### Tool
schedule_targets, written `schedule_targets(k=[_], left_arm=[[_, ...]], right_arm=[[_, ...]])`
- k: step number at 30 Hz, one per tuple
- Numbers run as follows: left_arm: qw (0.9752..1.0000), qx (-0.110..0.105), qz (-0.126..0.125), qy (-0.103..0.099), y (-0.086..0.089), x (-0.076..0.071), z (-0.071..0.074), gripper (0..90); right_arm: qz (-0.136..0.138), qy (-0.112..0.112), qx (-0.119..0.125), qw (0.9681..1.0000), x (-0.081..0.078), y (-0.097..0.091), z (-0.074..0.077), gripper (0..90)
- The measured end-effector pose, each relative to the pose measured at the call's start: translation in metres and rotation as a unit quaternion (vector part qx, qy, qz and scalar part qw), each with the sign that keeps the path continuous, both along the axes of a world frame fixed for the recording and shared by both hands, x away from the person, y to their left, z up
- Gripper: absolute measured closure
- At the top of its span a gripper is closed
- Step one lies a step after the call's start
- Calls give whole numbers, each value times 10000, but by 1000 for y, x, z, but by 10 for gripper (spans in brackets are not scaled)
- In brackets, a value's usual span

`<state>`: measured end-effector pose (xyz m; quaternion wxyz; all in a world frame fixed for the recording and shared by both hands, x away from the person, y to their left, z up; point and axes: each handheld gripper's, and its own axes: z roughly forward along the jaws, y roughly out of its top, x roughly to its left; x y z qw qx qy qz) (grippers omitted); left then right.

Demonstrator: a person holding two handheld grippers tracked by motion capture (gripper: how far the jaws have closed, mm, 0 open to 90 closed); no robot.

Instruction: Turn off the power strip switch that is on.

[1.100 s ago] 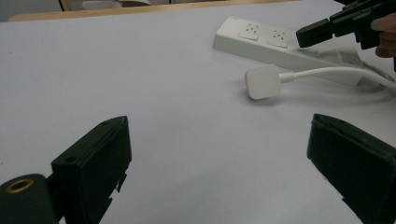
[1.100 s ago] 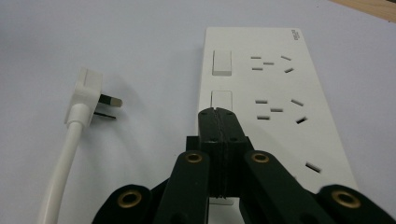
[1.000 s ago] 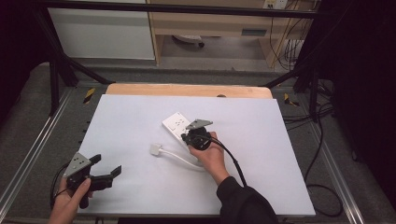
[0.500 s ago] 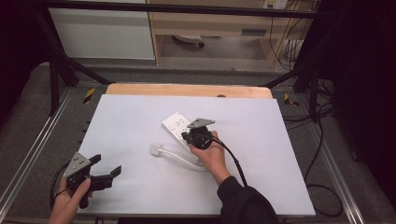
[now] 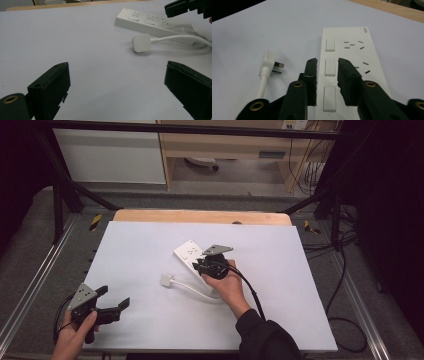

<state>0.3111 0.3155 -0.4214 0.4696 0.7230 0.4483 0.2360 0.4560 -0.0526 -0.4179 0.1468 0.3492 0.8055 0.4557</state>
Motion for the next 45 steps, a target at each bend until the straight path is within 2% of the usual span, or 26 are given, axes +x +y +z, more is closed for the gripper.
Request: schedule_targets(k=[6, 11, 15, 19, 23, 26, 34, 45], left_arm=[[10000, 7, 3, -5, 0, 0, 0, 64], [10000, 4, 6, -7, 0, 0, 0, 65], [10000, -8, 12, -16, 0, 0, 0, 65], [10000, -5, 13, -16, 0, 0, 0, 65], [10000, 5, 3, -11, 0, 0, 0, 65], [10000, -7, 10, -18, 0, 0, 0, 65], [10000, 2, 9, -10, 0, 0, 0, 65], [10000, 4, 14, -7, 1, 0, -1, 65]], right_arm=[[-26, -3, 96, 10000, 0, -4, 6, 488], [-168, 3, 183, 9997, 2, -9, 11, 326], [-226, 54, 184, 9996, 4, -13, 13, 226], [-323, -41, 96, 9994, 3, -16, 16, 134], [-399, -69, 9, 9992, 3, -18, 17, 103], [-455, 27, 107, 9989, 3, -20, 18, 93], [-575, 24, 151, 9982, 5, -27, 22, 29], [-578, 10, 156, 9982, 4, -34, 27, 36]])
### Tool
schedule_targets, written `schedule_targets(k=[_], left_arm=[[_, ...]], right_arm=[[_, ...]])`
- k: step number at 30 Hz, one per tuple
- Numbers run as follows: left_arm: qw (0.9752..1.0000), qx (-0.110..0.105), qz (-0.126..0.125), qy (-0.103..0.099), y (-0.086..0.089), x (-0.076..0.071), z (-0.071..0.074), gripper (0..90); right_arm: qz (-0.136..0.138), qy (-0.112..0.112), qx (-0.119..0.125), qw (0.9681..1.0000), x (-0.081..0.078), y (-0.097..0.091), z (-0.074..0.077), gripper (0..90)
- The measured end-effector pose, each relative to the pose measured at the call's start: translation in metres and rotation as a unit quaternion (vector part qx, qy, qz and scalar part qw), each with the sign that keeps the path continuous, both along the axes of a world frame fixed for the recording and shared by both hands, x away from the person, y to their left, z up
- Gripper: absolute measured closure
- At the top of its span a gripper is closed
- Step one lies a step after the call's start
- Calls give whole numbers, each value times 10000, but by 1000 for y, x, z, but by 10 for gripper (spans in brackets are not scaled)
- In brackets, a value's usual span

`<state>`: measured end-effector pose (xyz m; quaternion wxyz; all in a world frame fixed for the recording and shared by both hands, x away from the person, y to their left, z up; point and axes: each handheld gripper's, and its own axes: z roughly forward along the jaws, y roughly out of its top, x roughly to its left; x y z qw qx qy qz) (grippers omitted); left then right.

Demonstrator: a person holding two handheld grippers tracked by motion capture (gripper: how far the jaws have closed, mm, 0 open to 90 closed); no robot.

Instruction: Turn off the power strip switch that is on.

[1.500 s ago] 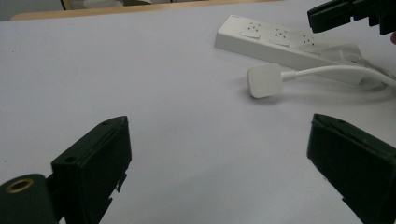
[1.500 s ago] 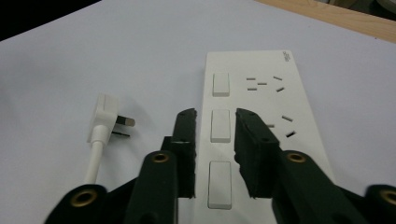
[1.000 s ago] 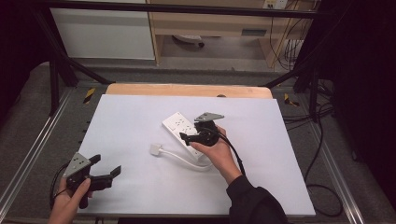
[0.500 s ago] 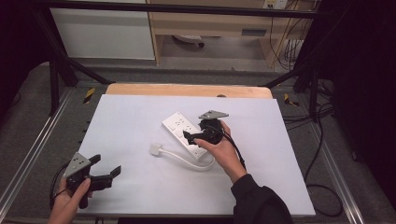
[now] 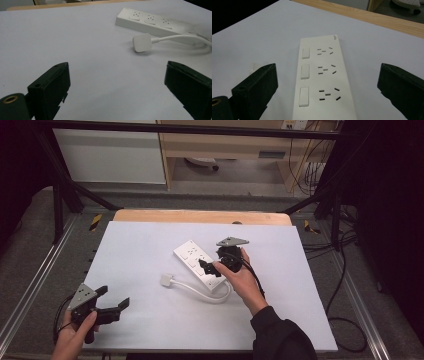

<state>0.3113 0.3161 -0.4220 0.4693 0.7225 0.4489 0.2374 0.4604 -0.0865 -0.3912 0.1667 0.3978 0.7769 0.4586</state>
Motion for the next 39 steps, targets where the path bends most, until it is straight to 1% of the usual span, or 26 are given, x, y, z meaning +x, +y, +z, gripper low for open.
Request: schedule_targets(k=[4, 11, 18, 23, 34, 39], left_arm=[[10000, 3, -3, 10, 0, 0, 0, 65], [10000, 11, 0, 6, 0, 0, 0, 65], [10000, 11, 1, 0, 0, 0, 0, 65], [10000, 9, 10, 1, 1, 0, 0, 65], [10000, 13, 18, 5, 1, -1, 0, 65], [10000, 10, 24, 1, 1, -1, 0, 64]], right_arm=[[-18, 7, 31, 10000, 0, -4, 3, 36], [-57, -52, 100, 9999, 0, -10, 9, 37], [-88, -162, 183, 9997, 0, -15, 13, 34], [-153, -197, 236, 9994, 0, -18, 15, 35], [-263, -324, 305, 9987, -1, -30, 21, 37], [-276, -429, 364, 9980, -4, -36, 25, 39]])
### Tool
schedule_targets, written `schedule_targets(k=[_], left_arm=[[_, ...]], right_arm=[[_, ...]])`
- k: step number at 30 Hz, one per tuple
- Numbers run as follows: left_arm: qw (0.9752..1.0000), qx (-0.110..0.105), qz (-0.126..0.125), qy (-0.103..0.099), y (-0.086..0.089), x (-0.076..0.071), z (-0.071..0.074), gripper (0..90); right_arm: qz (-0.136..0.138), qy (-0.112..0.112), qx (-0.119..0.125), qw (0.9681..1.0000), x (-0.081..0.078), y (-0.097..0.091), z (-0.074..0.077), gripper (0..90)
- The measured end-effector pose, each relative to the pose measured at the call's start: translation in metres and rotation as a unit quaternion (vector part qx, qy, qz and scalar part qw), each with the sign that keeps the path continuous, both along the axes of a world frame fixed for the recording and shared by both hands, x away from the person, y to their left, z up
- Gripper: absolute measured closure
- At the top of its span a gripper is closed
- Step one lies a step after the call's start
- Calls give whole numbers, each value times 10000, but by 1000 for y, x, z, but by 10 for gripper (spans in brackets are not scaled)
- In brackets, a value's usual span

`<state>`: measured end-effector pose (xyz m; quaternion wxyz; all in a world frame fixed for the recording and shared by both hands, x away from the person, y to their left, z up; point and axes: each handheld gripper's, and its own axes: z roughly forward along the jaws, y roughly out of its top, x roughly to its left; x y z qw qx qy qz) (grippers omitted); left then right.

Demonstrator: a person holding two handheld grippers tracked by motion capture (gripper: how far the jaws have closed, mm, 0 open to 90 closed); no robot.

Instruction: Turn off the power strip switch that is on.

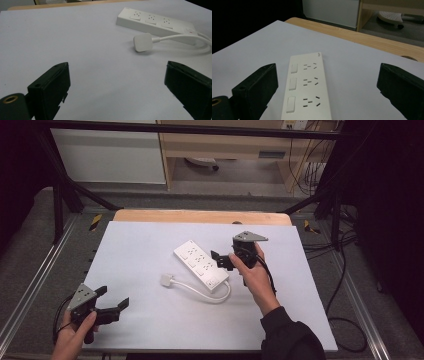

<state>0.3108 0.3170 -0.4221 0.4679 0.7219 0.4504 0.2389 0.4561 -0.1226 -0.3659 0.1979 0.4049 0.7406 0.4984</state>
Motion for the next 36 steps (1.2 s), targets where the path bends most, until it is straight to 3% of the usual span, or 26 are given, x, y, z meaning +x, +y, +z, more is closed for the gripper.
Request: schedule_targets(k=[13, 36], left_arm=[[10000, 2, -1, 1, 0, 0, 0, 65], [10000, 12, -5, 7, -1, 0, -1, 65]], right_arm=[[-170, -232, 70, 9996, -10, -25, 10, 39], [-448, -368, 166, 9982, -33, -69, 14, 36]])
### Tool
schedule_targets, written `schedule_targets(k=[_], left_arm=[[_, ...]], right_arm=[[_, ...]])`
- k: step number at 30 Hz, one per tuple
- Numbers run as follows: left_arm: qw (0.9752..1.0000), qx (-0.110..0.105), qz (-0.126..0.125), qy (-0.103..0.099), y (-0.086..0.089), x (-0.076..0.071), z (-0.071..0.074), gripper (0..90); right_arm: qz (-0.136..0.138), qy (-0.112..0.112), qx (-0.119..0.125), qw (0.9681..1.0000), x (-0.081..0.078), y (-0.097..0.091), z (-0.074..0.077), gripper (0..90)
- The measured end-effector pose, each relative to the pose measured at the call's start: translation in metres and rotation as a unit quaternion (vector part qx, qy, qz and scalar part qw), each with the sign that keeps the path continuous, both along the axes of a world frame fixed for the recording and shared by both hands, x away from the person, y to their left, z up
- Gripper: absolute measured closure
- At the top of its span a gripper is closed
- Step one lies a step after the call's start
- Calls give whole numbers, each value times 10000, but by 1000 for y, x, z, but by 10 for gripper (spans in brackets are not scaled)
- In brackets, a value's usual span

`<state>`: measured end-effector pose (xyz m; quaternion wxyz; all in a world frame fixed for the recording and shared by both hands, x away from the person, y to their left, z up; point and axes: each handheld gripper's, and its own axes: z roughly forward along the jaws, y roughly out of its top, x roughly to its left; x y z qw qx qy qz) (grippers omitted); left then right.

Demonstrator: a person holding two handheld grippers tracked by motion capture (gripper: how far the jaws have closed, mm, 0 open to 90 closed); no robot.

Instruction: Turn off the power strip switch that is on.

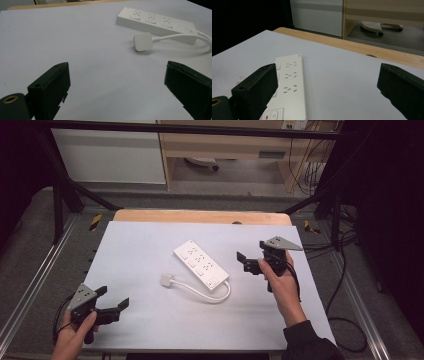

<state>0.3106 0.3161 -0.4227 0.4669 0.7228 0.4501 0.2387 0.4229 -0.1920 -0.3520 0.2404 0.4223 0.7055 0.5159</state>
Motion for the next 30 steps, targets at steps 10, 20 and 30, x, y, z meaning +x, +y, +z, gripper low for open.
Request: schedule_targets(k=[10, 20, 30], left_arm=[[10000, 25, -12, 6, -1, 0, 0, 64], [10000, 21, -5, 31, -1, 0, 0, 65], [10000, -2, 16, 59, -1, 0, -1, 65]], right_arm=[[-246, 30, -29, 9997, -16, -31, -6, 36], [-566, 42, 53, 9984, -32, -65, -13, 39], [-749, 87, 17, 9972, -42, -85, -19, 40]])
